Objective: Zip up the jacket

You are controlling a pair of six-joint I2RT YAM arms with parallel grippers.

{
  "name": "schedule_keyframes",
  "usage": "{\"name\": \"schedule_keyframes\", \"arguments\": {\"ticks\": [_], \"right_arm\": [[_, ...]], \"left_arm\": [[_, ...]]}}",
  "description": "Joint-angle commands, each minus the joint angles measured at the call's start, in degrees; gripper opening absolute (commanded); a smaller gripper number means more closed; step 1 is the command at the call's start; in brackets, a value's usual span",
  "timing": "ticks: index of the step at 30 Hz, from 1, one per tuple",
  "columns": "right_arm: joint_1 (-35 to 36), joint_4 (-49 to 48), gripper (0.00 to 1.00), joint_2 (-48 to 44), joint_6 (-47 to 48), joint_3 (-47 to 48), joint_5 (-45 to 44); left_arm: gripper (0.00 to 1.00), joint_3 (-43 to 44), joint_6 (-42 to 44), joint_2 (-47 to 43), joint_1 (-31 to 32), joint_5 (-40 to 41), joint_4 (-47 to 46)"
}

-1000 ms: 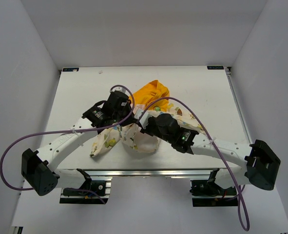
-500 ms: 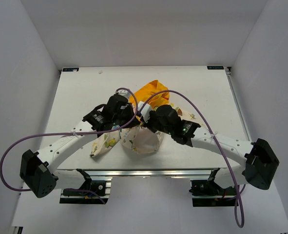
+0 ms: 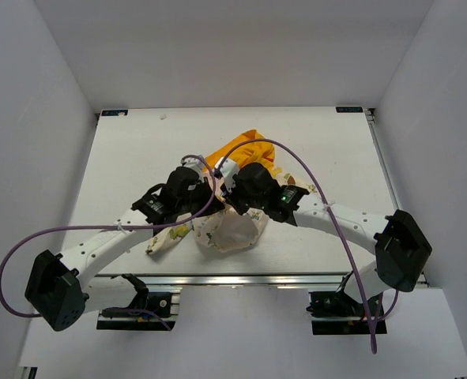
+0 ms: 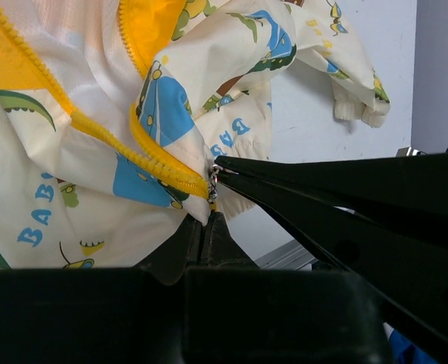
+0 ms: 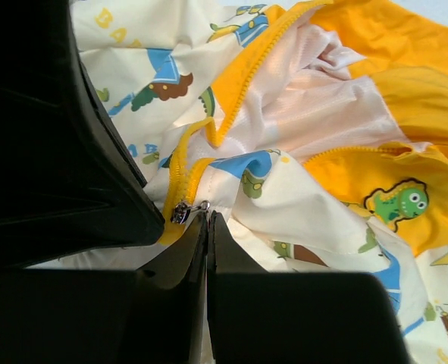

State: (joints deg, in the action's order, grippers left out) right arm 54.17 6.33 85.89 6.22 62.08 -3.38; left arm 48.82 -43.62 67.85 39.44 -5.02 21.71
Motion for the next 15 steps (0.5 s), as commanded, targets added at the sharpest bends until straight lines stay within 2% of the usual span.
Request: {"name": "schedule_keyframes", "arguments": {"ticks": [1,9,10,13,15], "right_arm": [[-6.44,-9.49,0.00,-1.07,-1.21,5.33,-11.84],[-6.36,-6.42,0.00,-4.31,0.02,4.72,-3.40],[-6.36,-5.89,0.00,-4.67,0.11,3.93,-0.52],[-5.31,-3.69,0.00,-6.17,-0.77,2.17,5.11],[-4.26,-3.78,0.00,-6.70,-1.21,0.23,5.75]], "left_arm": [[0.00,-3.20,-1.38,-4.04,1.78,-7.91,13.43],[0.00,-2.07,-0.77,-1.33,1.78,-5.53,16.26],[0.07,-1.62,-0.77,-0.97,1.69,-5.53,15.64],[0.09,0.13,-1.64,-0.01,1.69,-3.78,14.33],[0.10,1.10,-2.09,0.44,1.78,-2.89,12.92]]}}
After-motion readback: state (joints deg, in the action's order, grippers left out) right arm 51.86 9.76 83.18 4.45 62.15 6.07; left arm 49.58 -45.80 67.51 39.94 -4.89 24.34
